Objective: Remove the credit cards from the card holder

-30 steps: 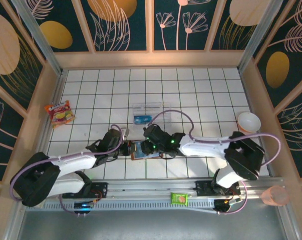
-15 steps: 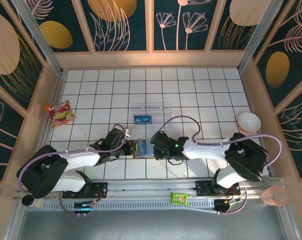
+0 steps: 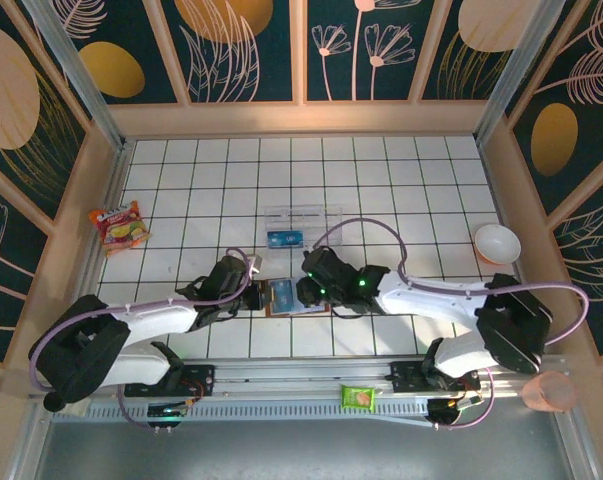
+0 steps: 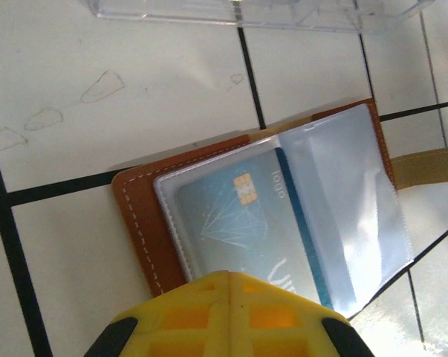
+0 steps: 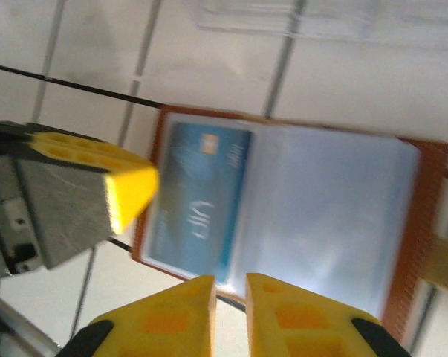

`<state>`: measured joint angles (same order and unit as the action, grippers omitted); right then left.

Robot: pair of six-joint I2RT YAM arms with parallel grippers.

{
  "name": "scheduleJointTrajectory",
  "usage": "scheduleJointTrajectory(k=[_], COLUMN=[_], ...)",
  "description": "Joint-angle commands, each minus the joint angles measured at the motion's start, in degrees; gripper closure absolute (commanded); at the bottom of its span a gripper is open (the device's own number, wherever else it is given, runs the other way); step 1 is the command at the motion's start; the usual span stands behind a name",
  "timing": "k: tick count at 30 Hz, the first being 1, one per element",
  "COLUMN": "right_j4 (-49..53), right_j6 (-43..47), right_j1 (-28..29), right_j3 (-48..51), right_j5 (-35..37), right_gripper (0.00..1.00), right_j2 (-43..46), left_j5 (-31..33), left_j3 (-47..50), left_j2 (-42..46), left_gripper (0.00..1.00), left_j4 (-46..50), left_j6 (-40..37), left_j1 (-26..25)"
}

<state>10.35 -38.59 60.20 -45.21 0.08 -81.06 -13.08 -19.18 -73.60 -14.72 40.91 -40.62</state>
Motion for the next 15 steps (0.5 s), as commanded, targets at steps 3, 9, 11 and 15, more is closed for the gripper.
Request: scheduleJointTrajectory(k=[3, 9, 11, 15], right_j4=[-9.33, -11.96, -12.53, -11.15], right_j6=[3.79, 1.31, 0.34, -1.46], right_j1=[-3.23, -6.27, -6.83, -7.51], right_j3=[-1.17, -0.78, -0.49, -0.26], right_j5=[-13.77, -17.44, -17.60, -15.66], right_gripper=[0.77, 0.78, 0.78, 0.79], right_j2=[-8.11, -13.04, -13.50, -14.00], left_j5=[0.49, 1.48, 1.65, 1.90], left_j3=[-0.61, -0.09, 0.08, 0.58], left_j2=[1.33, -2.87, -3.77, -4.12], left_gripper=[0.91, 0.98, 0.99, 1.00], left_j4=[1.89, 0.32, -0.12, -0.21], left_j6=[-0.91, -0.78, -0.65, -0.64], left_j1=[-0.22, -0.21, -0.18, -0.17])
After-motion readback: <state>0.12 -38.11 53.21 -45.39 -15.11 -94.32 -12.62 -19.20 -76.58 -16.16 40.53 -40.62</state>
